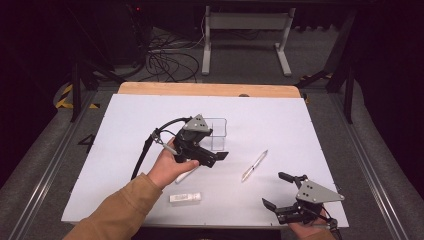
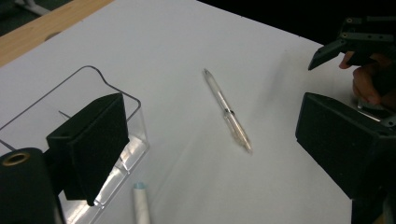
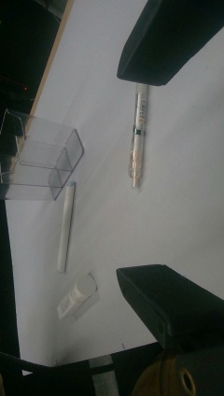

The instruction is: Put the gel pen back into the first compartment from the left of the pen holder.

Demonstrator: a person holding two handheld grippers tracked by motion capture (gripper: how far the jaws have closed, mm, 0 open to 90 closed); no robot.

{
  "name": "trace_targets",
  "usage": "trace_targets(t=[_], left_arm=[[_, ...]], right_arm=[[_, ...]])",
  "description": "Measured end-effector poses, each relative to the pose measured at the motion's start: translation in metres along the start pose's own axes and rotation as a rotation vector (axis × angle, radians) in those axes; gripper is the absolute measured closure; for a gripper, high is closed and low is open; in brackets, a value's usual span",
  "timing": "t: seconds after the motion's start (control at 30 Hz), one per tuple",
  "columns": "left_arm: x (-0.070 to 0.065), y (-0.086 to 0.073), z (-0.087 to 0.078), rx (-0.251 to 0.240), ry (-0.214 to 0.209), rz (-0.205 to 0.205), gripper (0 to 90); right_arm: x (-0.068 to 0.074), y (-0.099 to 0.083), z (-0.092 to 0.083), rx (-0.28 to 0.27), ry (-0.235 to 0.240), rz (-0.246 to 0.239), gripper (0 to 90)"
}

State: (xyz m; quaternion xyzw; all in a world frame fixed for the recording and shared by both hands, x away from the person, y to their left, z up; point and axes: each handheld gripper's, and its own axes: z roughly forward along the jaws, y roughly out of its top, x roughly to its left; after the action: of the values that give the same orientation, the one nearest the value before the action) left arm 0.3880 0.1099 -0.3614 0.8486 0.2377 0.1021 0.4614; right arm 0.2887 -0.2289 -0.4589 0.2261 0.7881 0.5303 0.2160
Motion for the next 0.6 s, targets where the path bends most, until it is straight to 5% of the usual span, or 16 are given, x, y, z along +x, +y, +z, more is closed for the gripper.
trace_targets(t=[0.23, 0.6], left_arm=[[-0.010, 0.002, 0.006, 0.013, 0.036, 0.032, 16.4], [-0.019, 0.010, 0.026, 0.065, 0.017, -0.008, 19.3]], right_arm=[[0.000, 0.000, 0.000, 0.000, 0.002, -0.003, 5.9], [0.001, 0.000, -0.001, -0.001, 0.003, -0.003, 5.9]])
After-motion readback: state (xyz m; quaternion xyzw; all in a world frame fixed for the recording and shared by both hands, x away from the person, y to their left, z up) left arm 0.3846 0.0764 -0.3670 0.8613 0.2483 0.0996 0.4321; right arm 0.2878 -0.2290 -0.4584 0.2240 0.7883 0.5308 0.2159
